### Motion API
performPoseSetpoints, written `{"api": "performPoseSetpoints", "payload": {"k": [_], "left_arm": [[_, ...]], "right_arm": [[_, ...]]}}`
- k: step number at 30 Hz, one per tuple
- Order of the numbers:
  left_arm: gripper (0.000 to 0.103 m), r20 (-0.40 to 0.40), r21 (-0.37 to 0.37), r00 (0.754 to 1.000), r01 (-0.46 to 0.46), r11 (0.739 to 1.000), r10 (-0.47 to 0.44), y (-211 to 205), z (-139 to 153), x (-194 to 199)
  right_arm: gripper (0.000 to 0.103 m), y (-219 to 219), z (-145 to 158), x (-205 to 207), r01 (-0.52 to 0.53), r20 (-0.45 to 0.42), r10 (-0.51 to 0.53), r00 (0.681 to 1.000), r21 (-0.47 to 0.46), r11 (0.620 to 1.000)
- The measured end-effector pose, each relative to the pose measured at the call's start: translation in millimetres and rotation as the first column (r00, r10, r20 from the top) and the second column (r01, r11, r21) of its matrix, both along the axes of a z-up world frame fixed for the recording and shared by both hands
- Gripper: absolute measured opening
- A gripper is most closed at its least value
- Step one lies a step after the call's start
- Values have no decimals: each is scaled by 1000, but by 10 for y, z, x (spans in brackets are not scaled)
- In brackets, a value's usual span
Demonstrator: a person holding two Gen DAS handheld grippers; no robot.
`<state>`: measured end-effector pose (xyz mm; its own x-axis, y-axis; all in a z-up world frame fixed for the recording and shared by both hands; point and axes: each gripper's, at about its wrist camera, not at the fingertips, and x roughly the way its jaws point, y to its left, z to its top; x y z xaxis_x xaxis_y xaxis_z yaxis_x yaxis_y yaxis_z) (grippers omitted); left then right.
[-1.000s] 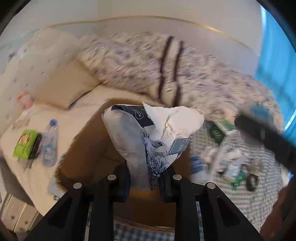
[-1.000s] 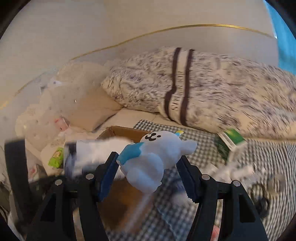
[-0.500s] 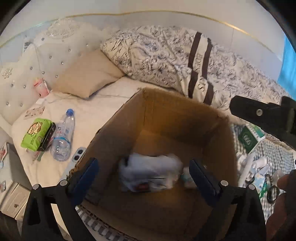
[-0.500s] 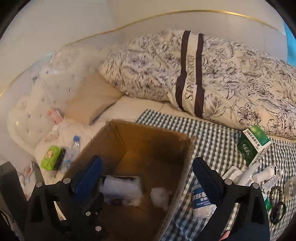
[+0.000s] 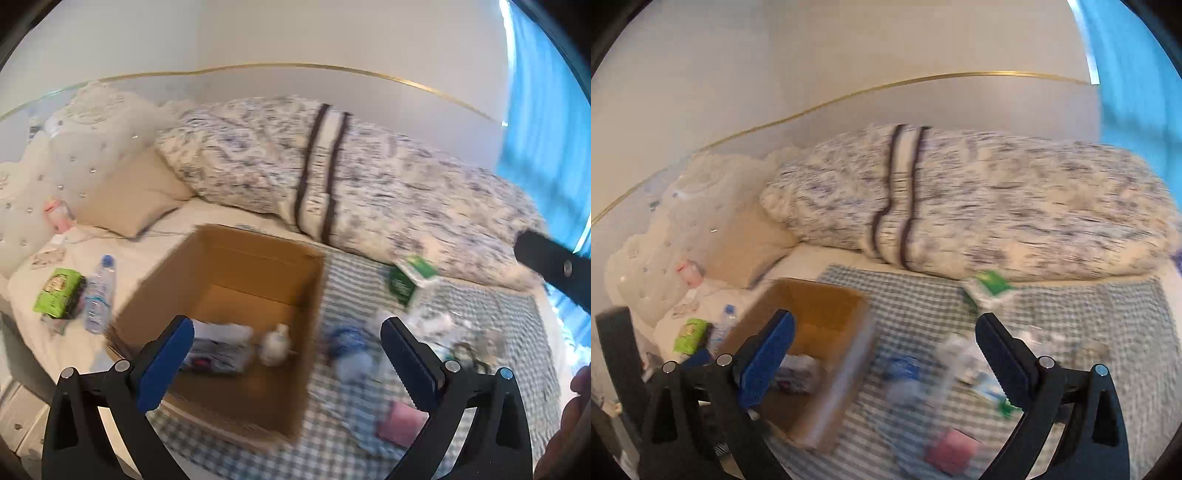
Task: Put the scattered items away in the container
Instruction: 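Drop the plush toy and tissue bundle into the cardboard box, open both grippers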
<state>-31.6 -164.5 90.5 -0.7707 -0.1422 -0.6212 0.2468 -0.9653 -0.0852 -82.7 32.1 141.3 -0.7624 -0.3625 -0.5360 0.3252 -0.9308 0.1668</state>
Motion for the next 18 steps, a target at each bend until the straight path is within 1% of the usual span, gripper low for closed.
{"api": "performPoseSetpoints", "payload": {"k": [2,4,7,10,12,14,18], "left_arm": [[103,5,10,1000,28,1000,-28,232,-58,71],[103,15,20,999,51,998,-52,460,-160,119],[103,26,30,997,70,997,-70,750,-366,158],[103,78,50,993,85,995,-89,985,-675,130],[103,108,46,989,93,995,-98,1105,-886,103],[103,128,22,986,104,994,-106,1201,-1090,60],[103,175,5,972,161,987,-159,1363,-1467,-23]], "right_arm": [[99,402,-89,144,48,13,-48,999,18,999],[99,712,-176,248,82,29,-83,996,31,996],[99,1198,-430,422,148,55,-150,987,47,988],[99,1567,-752,533,193,111,-196,974,34,981],[99,1737,-958,580,211,145,-212,966,24,977],[99,1871,-1163,592,229,177,-229,957,21,973],[99,2062,-1456,574,245,233,-239,943,3,970]]}}
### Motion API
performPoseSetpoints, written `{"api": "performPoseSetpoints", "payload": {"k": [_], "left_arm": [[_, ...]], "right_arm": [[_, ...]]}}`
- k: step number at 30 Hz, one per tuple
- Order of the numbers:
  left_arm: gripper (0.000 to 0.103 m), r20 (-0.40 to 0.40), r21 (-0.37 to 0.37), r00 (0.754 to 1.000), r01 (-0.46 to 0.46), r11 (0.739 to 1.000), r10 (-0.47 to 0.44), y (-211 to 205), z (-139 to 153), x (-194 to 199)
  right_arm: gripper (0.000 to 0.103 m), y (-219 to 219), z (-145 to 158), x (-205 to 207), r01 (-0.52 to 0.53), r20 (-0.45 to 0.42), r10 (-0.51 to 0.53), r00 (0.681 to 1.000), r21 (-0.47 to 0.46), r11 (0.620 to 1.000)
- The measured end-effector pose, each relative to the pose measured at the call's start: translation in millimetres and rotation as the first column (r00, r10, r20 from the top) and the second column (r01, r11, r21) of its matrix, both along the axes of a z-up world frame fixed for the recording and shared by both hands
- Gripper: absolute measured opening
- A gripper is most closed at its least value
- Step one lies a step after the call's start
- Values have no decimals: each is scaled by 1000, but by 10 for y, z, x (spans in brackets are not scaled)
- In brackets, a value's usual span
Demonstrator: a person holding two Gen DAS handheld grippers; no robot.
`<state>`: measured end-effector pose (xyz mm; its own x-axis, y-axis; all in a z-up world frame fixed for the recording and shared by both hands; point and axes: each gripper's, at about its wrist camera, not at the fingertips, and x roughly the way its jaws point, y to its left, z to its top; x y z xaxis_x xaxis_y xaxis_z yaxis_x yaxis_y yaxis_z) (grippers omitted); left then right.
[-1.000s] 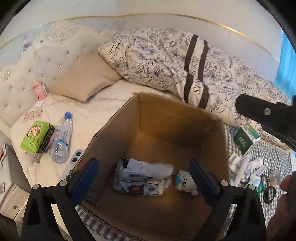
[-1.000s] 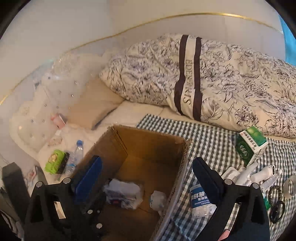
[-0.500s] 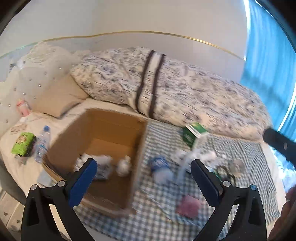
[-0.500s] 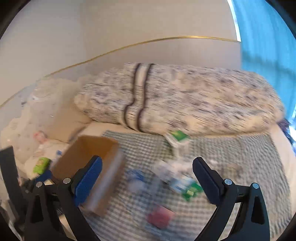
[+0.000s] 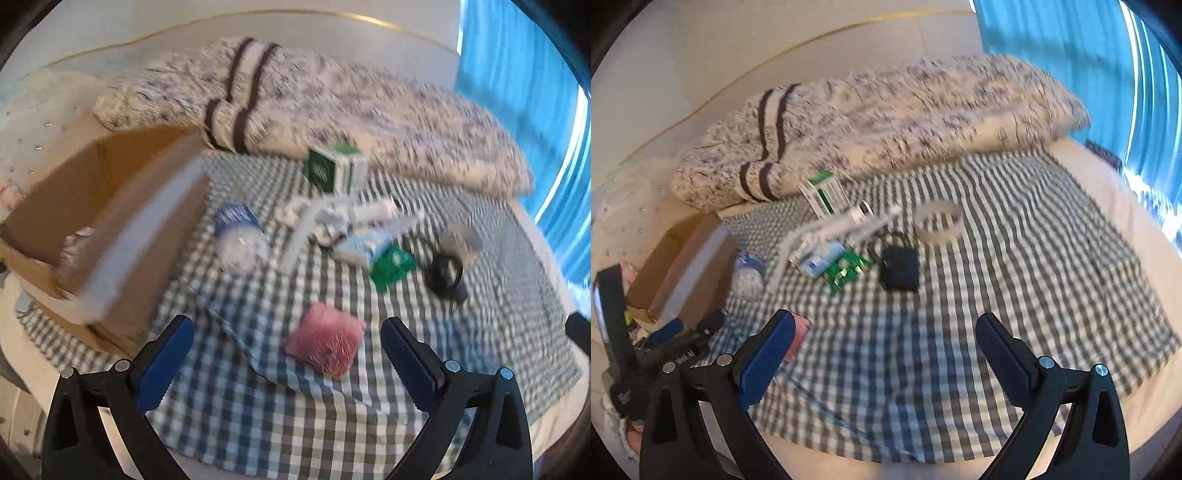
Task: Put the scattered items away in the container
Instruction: 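Grasp the pink notebook with the left gripper while the right grasps the black pouch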
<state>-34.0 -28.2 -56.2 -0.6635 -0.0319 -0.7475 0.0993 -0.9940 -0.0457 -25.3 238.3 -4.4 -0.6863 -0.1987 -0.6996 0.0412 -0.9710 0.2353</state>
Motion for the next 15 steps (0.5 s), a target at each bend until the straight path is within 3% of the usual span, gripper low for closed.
{"api": "performPoseSetpoints", "payload": {"k": [10,15], "left_arm": [[103,53,-15,989,138,990,-137,318,-576,-261],[103,94,-55,982,168,984,-162,394,-831,-437]], "right_arm": [[99,-17,-457,-335,-6,88,3,996,33,999],[99,-70,-602,-492,-15,119,11,993,31,999]]}}
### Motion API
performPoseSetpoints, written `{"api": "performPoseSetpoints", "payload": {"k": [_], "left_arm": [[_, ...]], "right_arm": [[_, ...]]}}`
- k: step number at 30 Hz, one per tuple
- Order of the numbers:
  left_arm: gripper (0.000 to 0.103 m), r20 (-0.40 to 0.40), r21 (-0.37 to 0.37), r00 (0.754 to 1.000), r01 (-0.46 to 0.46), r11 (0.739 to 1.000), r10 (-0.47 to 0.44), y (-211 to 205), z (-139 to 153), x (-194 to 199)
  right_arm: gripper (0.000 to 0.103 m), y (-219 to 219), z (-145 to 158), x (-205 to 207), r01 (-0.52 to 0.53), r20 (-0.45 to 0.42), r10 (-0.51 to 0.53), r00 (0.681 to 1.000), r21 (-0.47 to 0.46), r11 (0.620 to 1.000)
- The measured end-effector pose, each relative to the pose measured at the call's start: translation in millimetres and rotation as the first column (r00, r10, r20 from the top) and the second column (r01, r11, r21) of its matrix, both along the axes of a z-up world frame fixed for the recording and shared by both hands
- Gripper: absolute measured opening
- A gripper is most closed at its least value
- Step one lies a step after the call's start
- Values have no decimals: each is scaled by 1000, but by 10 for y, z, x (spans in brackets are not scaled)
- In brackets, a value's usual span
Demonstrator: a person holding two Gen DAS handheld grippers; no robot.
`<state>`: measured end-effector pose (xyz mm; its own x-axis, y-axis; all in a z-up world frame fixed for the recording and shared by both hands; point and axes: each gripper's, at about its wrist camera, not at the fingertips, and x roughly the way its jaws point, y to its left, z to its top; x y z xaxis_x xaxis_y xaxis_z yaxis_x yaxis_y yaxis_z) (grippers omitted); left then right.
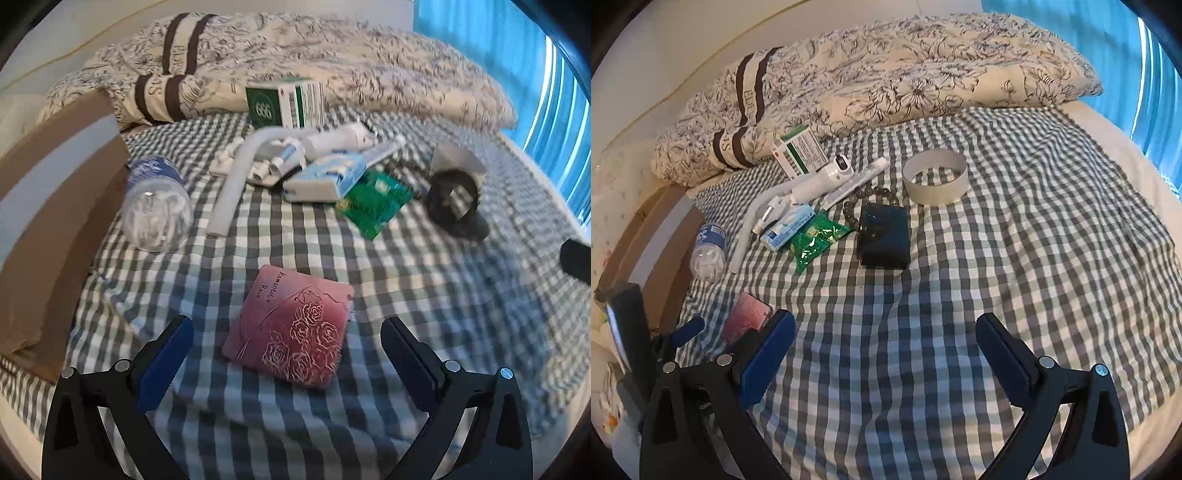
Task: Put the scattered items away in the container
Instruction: 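Grasp the pink notebook with the left gripper while the right grasps the black pouch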
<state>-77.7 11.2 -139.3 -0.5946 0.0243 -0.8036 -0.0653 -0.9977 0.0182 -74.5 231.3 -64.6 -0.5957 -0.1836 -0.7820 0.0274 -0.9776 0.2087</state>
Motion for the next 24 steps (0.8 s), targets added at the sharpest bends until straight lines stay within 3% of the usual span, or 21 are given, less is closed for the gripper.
{"api": "performPoseSetpoints", "payload": {"k": [4,10,12,14,24], "left_arm": [[103,54,20,998,-12,1000,11,-26,-171,-135],[102,73,49,997,-40,998,36,-84,-207,-197],[87,64,48,998,-20,999,16,-63,-189,-165],[81,51,52,999,-12,999,10,-57,-159,-125],[75,21,97,998,-53,994,51,-284,87,-39]], "right_arm": [[99,0,-76,-93,1,17,-1,1000,2,1000],[99,13,-141,-225,18,38,-18,999,13,1000],[99,0,-131,-273,17,39,-18,999,18,1000],[99,-30,-116,-338,16,38,-17,999,31,999],[98,-243,-165,-929,11,58,-16,998,96,995]]}}
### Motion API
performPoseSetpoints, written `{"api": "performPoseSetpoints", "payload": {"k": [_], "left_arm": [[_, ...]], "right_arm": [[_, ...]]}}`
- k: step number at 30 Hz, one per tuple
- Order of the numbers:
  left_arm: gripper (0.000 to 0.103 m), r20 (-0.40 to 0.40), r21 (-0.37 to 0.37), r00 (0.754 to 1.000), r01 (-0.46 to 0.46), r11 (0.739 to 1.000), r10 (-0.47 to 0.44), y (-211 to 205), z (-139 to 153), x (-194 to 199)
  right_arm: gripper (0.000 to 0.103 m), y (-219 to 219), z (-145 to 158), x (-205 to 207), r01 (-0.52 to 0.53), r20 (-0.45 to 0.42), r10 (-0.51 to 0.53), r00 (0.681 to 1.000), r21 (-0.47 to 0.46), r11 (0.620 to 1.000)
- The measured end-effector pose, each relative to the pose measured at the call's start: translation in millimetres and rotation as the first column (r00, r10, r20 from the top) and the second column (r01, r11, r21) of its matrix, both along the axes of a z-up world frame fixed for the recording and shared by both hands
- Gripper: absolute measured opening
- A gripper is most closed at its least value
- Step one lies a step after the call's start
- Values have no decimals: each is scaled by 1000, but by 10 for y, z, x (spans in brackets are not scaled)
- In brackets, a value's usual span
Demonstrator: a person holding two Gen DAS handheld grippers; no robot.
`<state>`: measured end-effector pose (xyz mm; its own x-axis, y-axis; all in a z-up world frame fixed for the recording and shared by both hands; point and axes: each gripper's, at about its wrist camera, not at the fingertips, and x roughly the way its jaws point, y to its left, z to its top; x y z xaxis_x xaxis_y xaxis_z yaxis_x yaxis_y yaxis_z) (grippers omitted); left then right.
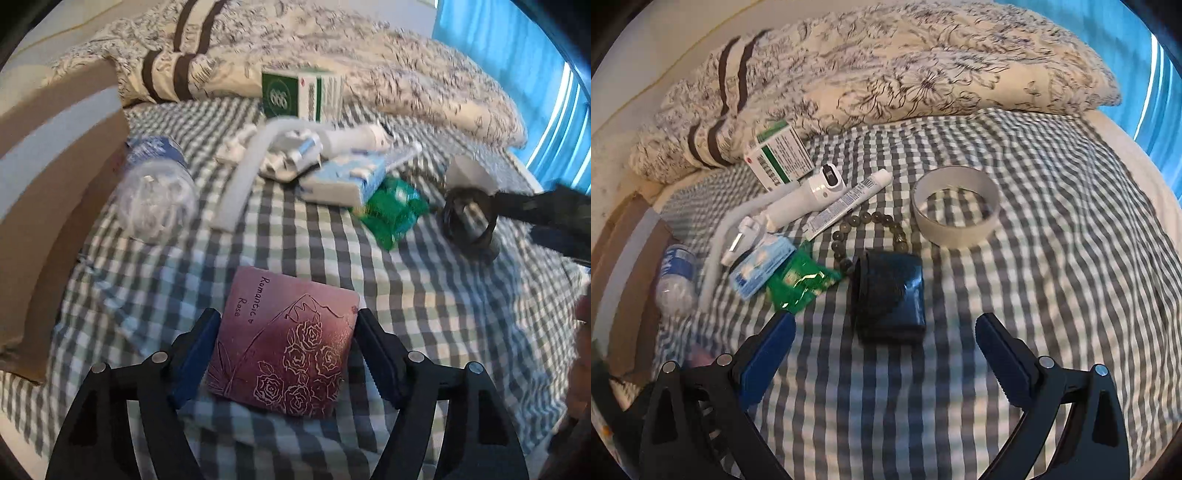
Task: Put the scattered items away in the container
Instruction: 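Grasp the pink notebook with the left gripper while the right grasps the black pouch, then carry notebook and black pouch over the cardboard box and release both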
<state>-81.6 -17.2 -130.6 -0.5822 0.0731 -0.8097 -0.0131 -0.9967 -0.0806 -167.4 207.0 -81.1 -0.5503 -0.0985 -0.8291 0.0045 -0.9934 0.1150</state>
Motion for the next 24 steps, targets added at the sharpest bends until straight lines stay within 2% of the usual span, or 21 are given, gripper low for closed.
{"api": "performPoseSetpoints", "payload": {"k": [1,4,6,11,18,24], "left_arm": [[75,-6,-2,1000,1,1000,-1,8,44,-20],[74,-23,-9,1000,-6,1000,6,-20,156,-48],[74,-39,-9,999,-8,1000,7,-56,190,-49],[74,-30,8,999,-20,1000,21,-131,177,-73],[73,-78,15,996,-43,999,44,-166,414,-8],[73,-124,25,990,-57,998,60,-284,711,99]], "right_arm": [[96,-19,-39,-63,2,9,-2,1000,8,1000],[79,0,-203,-228,31,71,-30,997,-16,999],[48,24,-305,-283,54,122,-50,991,-29,998],[46,61,-305,-169,73,123,-67,990,-44,996],[46,8,111,170,25,48,-19,999,-117,993],[46,-213,420,337,-13,-2,13,1000,-115,993]]}}
